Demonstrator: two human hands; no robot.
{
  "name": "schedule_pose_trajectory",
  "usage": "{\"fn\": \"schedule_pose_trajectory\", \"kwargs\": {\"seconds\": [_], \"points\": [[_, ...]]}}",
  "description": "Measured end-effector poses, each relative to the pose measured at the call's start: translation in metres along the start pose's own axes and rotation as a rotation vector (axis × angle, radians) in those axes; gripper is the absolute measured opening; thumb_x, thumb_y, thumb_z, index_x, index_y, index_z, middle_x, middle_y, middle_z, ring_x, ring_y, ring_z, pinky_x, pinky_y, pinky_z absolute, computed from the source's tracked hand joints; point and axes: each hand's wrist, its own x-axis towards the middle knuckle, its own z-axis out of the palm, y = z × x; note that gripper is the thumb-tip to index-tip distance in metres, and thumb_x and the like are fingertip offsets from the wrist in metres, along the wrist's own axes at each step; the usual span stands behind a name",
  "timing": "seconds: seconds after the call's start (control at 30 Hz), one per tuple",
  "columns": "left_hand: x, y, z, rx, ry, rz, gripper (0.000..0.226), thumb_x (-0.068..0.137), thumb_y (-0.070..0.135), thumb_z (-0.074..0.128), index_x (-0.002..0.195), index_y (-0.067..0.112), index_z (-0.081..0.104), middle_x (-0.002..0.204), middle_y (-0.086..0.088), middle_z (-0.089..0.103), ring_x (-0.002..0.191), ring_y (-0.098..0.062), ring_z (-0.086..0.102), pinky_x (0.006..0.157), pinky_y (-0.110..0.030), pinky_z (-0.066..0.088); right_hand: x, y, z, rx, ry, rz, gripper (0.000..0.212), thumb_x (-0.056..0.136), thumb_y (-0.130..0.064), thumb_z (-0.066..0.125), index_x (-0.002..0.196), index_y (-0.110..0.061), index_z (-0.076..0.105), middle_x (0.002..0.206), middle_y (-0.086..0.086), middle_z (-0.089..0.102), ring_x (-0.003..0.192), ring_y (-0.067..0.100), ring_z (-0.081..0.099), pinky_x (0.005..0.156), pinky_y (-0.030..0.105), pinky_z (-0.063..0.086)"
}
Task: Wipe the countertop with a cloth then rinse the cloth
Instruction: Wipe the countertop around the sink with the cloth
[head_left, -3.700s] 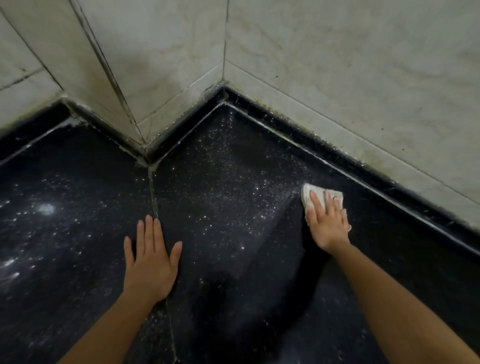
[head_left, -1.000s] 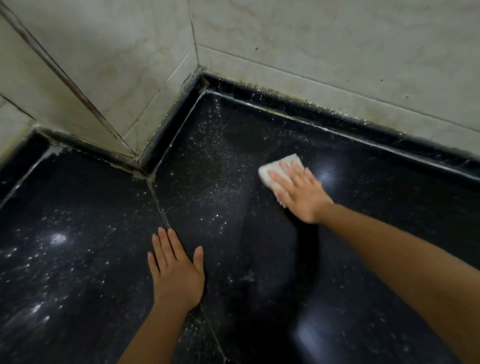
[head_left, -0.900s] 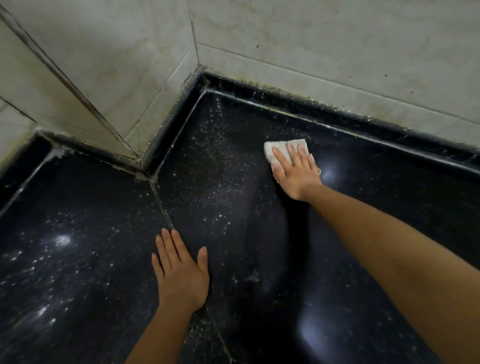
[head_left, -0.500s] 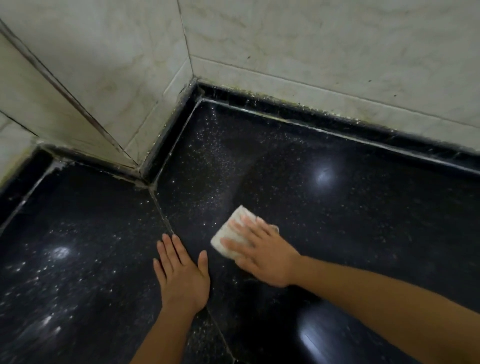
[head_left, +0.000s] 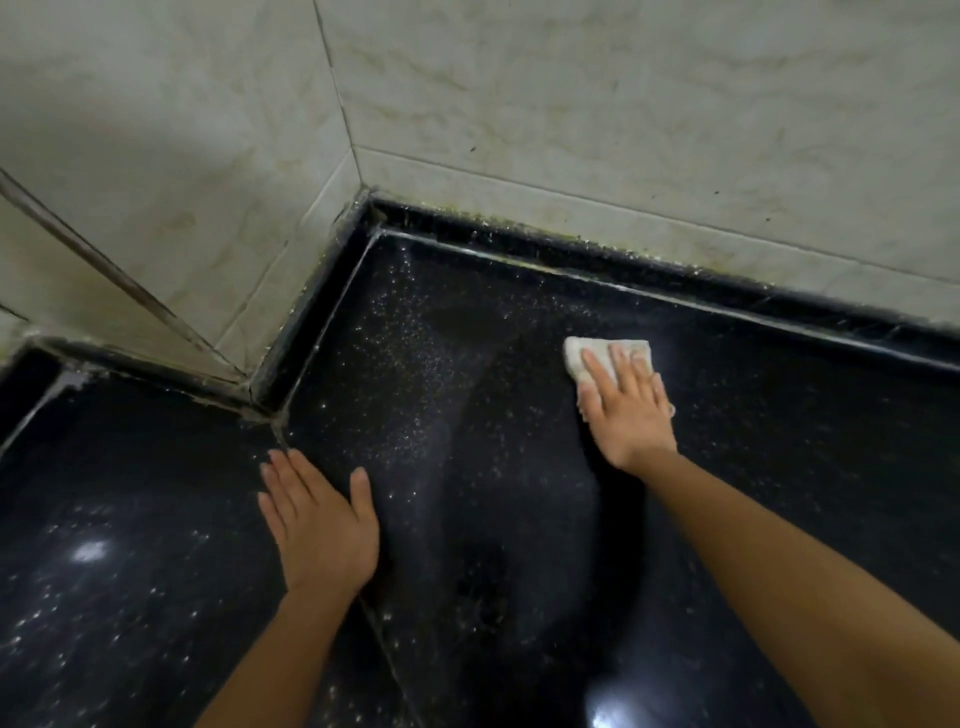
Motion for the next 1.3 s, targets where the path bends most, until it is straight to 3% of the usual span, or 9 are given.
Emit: {"fn": "schedule_pose_trajectory", "kwargs": {"seconds": [0.23,0.4,0.53,0.7,0.9,0.97,1.03,1.13,1.3], "points": [[0.057,-0.004,-0.002,0.056,-0.021,-0.132,0.081,0.096,0.052,0.015,0.145,-0.005,-0.014,0.154,-0.021,-0.021,0.143,-0.029,-0.021,0.114,-0.038,-0.015,0.037,0.051,-0.027,0.169,0.149,0.526,0.052,0.101,-0.047,0.017,0.152,-0.038,0.011,0.162,0.0,-0.002,0.148,0.023,-0.006,0.118,0.041,-0.006],[0.065,-0.006,0.003,0.045,-0.005,-0.11,0.083,0.094,0.053,0.017,0.145,-0.006,-0.012,0.154,-0.021,-0.019,0.143,-0.028,-0.02,0.114,-0.038,-0.016,0.074,0.02,-0.041,0.235,0.171,0.751,0.052,0.101,-0.039,0.021,0.152,-0.034,0.013,0.162,0.004,-0.002,0.147,0.029,-0.01,0.117,0.049,-0.007],[0.066,-0.005,0.004,0.057,-0.013,-0.113,0.084,0.094,0.053,0.016,0.145,-0.006,-0.012,0.154,-0.021,-0.02,0.143,-0.028,-0.021,0.114,-0.039,-0.015,0.089,-0.03,-0.026,0.188,0.13,0.554,0.052,0.102,-0.041,0.019,0.153,-0.033,0.009,0.162,0.005,-0.005,0.147,0.029,-0.012,0.117,0.049,-0.008],[0.065,-0.004,0.002,0.048,-0.006,-0.11,0.084,0.093,0.054,0.017,0.145,-0.006,-0.011,0.155,-0.021,-0.018,0.143,-0.028,-0.02,0.114,-0.039,-0.015,0.086,-0.089,-0.004,0.13,0.019,0.105,0.052,0.102,-0.043,0.021,0.152,-0.037,0.01,0.162,0.001,-0.005,0.147,0.023,-0.012,0.116,0.044,-0.012],[0.064,-0.002,-0.004,0.049,-0.055,-0.115,0.085,0.093,0.056,0.016,0.145,-0.004,-0.013,0.154,-0.019,-0.02,0.143,-0.027,-0.021,0.114,-0.039,-0.015,0.076,-0.043,-0.017,0.02,-0.092,-0.327,0.045,0.102,-0.045,0.029,0.147,-0.043,0.026,0.161,-0.006,0.008,0.148,0.014,-0.002,0.118,0.036,-0.004],[0.064,-0.001,-0.005,0.047,-0.065,-0.117,0.084,0.093,0.056,0.015,0.145,-0.004,-0.014,0.154,-0.019,-0.022,0.142,-0.026,-0.022,0.114,-0.039,-0.015,0.072,-0.011,-0.023,-0.02,-0.022,-0.202,0.047,0.101,-0.048,0.029,0.147,-0.043,0.025,0.161,-0.005,0.012,0.148,0.017,0.005,0.118,0.037,0.002],[0.064,-0.001,-0.006,0.039,-0.073,-0.114,0.084,0.093,0.056,0.015,0.145,-0.004,-0.015,0.154,-0.018,-0.023,0.142,-0.026,-0.023,0.113,-0.038,-0.016,0.063,0.017,-0.027,0.011,0.102,0.104,0.049,0.101,-0.048,0.028,0.149,-0.04,0.024,0.161,-0.001,0.012,0.147,0.021,0.009,0.119,0.038,0.006],[0.063,-0.001,-0.006,0.027,-0.076,-0.11,0.084,0.093,0.056,0.015,0.144,-0.004,-0.017,0.153,-0.019,-0.024,0.142,-0.027,-0.024,0.113,-0.039,-0.016,0.06,0.023,-0.025,0.132,0.206,0.456,0.051,0.101,-0.045,0.027,0.151,-0.037,0.019,0.162,0.002,0.007,0.148,0.023,0.003,0.118,0.04,-0.001],[0.063,-0.002,-0.007,0.028,-0.096,-0.103,0.084,0.092,0.056,0.011,0.143,-0.003,-0.021,0.152,-0.018,-0.029,0.14,-0.027,-0.027,0.113,-0.038,-0.017,0.095,-0.051,-0.011,0.145,0.172,0.476,0.055,0.101,-0.045,0.021,0.153,-0.033,0.008,0.162,0.009,-0.002,0.147,0.029,-0.008,0.117,0.046,-0.007]]}}
